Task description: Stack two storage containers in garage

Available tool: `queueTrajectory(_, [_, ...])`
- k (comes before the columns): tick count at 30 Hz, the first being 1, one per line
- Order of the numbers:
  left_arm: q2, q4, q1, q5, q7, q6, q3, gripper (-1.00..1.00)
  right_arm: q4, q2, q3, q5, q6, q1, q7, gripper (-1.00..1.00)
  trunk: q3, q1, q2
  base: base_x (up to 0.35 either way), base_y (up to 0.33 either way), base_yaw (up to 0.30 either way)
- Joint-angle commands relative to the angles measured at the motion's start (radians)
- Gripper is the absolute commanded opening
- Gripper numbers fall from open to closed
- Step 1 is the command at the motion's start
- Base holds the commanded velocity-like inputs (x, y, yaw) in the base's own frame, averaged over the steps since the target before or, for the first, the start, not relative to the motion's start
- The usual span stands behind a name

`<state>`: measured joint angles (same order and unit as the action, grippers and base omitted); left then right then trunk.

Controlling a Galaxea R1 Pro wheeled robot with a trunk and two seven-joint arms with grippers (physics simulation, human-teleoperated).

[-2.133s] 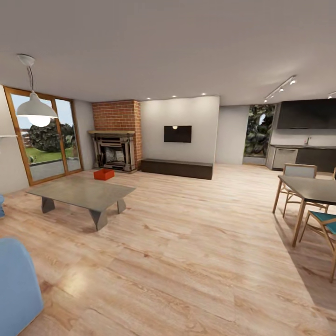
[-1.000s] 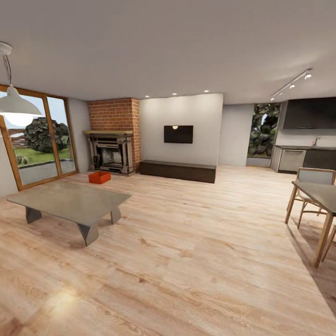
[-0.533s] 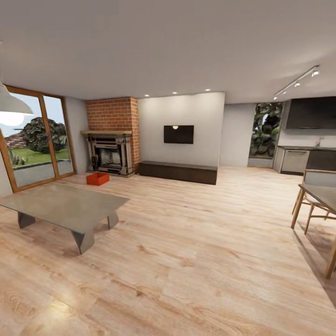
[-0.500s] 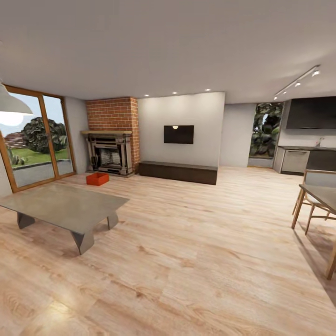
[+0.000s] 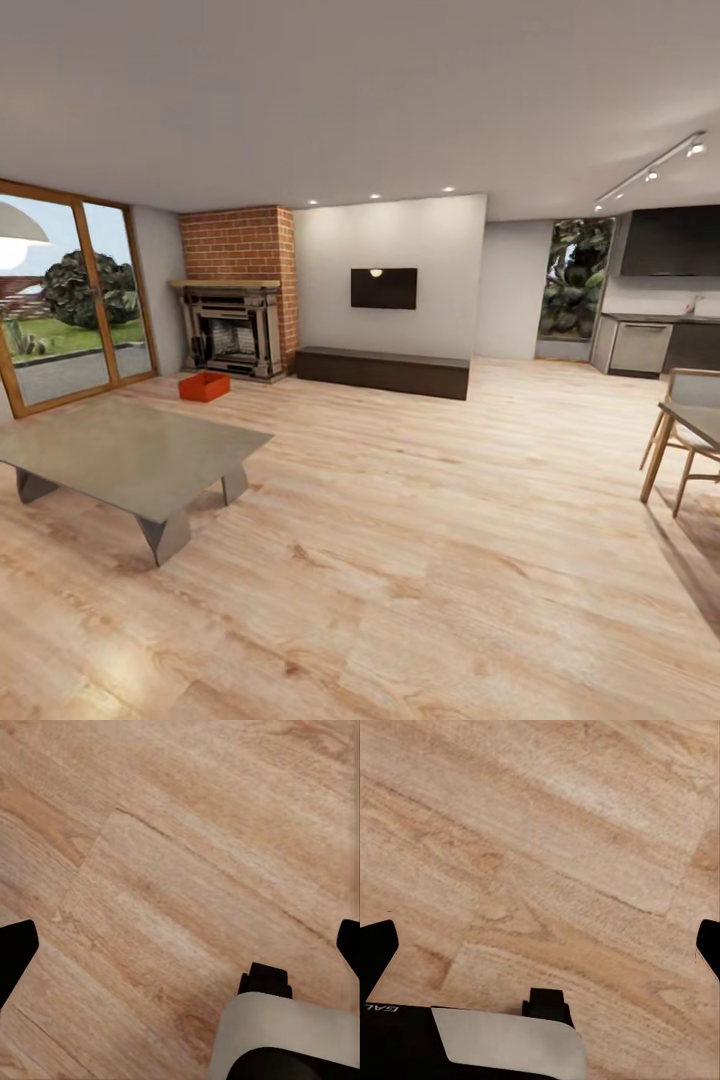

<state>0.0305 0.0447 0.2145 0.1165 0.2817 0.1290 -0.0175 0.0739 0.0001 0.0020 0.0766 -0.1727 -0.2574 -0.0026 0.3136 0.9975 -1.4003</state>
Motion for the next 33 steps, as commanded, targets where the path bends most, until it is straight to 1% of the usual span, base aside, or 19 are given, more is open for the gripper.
queueTrajectory(1, [0.000, 0.004, 0.002, 0.010, -0.001, 0.009, -0.002, 1.00, 0.004, 0.000, -0.001, 0.008, -0.007, -0.002, 0.000, 1.00, 0.001, 0.001, -0.001, 0.341, 0.000, 0.000])
queueTrajectory(33, [-0.001, 0.006, 0.002, 0.009, -0.001, 0.009, -0.004, 1.00, 0.004, -0.001, -0.001, 0.008, -0.007, -0.002, 0.000, 1.00, 0.001, 0.001, -0.001, 0.341, 0.000, 0.000])
